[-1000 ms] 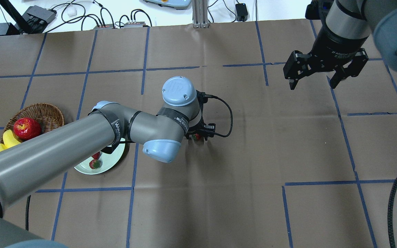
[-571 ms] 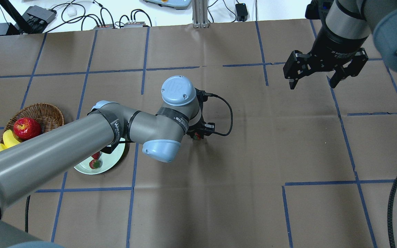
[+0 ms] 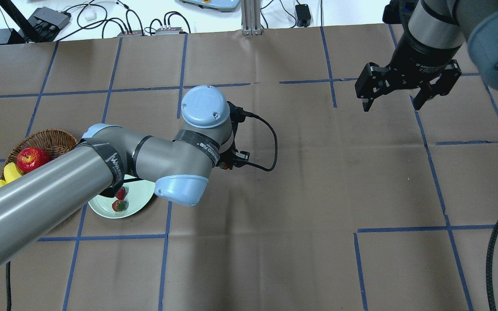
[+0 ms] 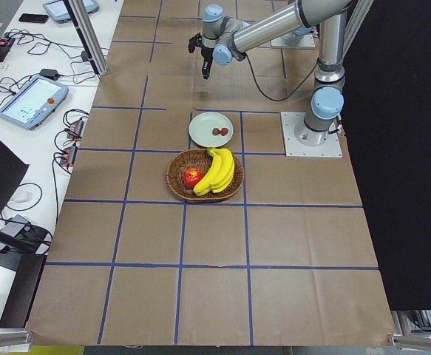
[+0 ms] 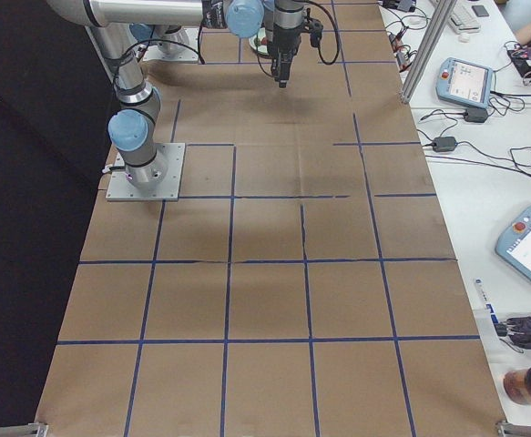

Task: Collect all strawberries into plate
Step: 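Carry the strawberry onto the green plate and open the left gripper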

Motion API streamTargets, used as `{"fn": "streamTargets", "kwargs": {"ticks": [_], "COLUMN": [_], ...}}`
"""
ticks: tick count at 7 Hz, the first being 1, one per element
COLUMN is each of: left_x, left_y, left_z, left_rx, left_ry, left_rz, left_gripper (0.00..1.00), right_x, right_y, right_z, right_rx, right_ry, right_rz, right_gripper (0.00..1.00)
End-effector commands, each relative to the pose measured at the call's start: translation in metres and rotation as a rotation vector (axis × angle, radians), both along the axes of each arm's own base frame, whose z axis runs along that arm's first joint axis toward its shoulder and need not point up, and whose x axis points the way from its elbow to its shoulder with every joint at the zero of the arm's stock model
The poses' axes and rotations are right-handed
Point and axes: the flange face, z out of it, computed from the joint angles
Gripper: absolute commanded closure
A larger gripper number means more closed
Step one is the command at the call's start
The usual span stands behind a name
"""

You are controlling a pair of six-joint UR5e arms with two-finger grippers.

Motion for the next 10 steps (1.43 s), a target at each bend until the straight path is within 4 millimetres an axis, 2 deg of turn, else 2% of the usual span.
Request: {"fn": "streamTargets", "kwargs": {"ticks": [1,2,3,4,5,6,7,10], "left_x": [0.119,0.163,0.197,0.221,0.229,0.232,0.232,0.23], "left_y": [0.035,0.046,0.045,0.044,0.045,0.039,0.036,0.03], "left_z": [0.01,0.002,-0.01,-0.019,-0.027,-0.033,-0.037,-0.034], "left_rx": [0.053,0.083,0.119,0.143,0.161,0.147,0.142,0.123], "left_ry": [-0.061,-0.066,-0.063,-0.057,-0.05,-0.055,-0.051,-0.025], "left_rz": [-0.078,-0.092,-0.1,-0.101,-0.094,-0.09,-0.086,-0.052], "left_gripper": [1.0,0.99,0.96,0.9,0.85,0.58,0.09,0.03], "right_x": [0.0,0.0,0.0,0.0,0.0,0.0,0.0,0.0], "right_y": [0.0,0.0,0.0,0.0,0.0,0.0,0.0,0.0], "right_z": [0.0,0.0,0.0,0.0,0.0,0.0,0.0,-0.002], "right_rx": [-0.001,-0.001,-0.001,-0.001,-0.001,0.001,0.001,0.004], "right_ry": [-0.003,-0.002,-0.002,-0.002,0.0,0.0,0.0,0.001], "right_rz": [0.0,0.0,0.0,0.0,0.0,0.0,0.0,0.0], "right_gripper": [0.0,0.0,0.0,0.0,0.0,0.0,0.0,0.0]}}
